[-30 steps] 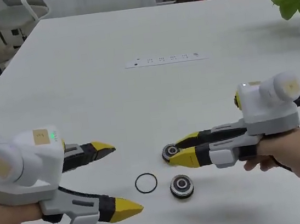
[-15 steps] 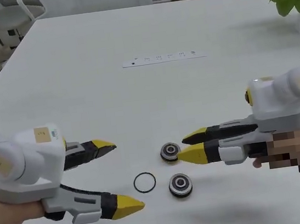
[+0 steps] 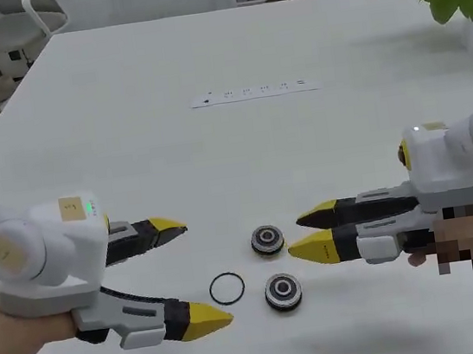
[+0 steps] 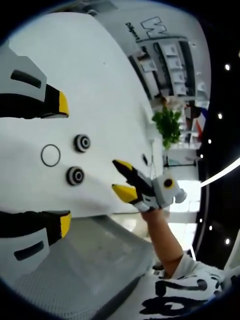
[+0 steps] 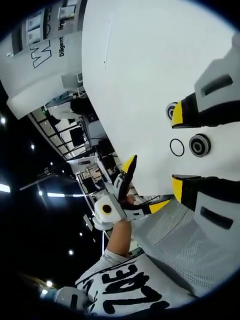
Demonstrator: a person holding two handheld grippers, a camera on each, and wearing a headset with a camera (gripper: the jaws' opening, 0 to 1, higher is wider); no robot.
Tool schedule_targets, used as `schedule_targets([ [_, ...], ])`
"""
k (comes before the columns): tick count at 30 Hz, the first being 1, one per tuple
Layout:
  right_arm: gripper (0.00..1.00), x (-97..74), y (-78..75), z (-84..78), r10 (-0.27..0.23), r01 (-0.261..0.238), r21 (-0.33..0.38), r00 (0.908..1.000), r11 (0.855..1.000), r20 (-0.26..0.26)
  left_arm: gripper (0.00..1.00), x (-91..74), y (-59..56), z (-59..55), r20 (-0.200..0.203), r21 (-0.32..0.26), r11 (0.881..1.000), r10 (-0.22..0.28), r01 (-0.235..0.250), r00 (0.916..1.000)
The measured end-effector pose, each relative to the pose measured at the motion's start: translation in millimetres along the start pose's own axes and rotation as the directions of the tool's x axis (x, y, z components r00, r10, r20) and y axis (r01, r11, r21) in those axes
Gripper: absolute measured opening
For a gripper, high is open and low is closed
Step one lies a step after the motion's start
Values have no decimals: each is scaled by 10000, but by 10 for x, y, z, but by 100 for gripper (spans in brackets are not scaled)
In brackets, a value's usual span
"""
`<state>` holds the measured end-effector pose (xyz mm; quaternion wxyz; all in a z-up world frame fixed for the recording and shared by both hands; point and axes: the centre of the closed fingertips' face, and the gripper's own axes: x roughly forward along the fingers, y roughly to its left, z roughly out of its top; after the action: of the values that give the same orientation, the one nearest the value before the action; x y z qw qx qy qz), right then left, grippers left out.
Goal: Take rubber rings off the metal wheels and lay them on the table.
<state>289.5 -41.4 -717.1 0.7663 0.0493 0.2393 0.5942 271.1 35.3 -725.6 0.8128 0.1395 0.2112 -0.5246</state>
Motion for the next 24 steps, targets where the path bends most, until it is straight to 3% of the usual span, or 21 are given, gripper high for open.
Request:
schedule_targets([
  [24, 40, -97, -13, -191, -187, 162, -735, 9993, 9972, -333, 76, 89, -26, 56, 52, 60, 9999, -127, 126, 9999],
])
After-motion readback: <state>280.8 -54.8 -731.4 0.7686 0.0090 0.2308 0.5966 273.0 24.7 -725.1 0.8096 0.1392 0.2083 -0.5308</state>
